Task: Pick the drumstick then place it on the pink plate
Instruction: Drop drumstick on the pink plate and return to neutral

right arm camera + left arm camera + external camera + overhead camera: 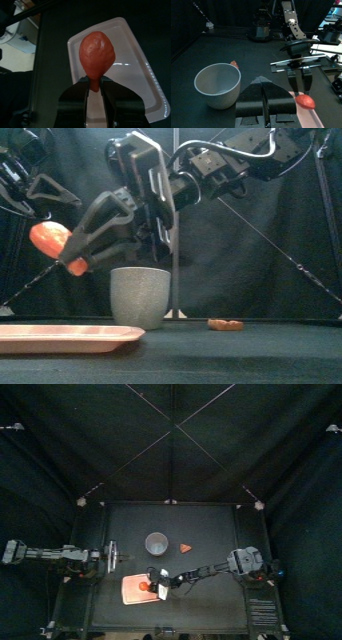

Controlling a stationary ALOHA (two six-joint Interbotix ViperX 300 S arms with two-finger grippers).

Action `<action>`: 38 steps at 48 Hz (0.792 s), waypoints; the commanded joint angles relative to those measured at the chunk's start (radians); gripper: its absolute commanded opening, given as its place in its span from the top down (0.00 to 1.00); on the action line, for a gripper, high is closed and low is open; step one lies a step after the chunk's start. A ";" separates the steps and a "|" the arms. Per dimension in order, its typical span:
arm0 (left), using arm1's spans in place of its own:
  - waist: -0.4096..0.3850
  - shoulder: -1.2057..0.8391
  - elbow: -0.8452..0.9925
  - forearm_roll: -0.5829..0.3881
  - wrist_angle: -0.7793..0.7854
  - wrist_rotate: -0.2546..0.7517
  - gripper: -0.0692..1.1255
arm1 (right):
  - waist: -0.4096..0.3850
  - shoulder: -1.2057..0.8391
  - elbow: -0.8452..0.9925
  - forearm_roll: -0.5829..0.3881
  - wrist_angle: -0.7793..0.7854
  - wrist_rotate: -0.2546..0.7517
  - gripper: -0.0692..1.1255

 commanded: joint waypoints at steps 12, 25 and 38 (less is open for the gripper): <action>0.003 0.005 -0.012 0.012 -0.011 0.003 0.89 | -0.014 -0.009 -0.038 -0.002 0.025 -0.002 0.20; 0.006 0.005 -0.008 0.011 -0.011 0.003 0.89 | -0.006 -0.023 -0.037 -0.005 0.057 -0.003 0.15; 0.006 0.005 -0.002 0.008 -0.011 0.002 0.89 | 0.003 -0.101 0.043 -0.017 0.202 -0.003 0.15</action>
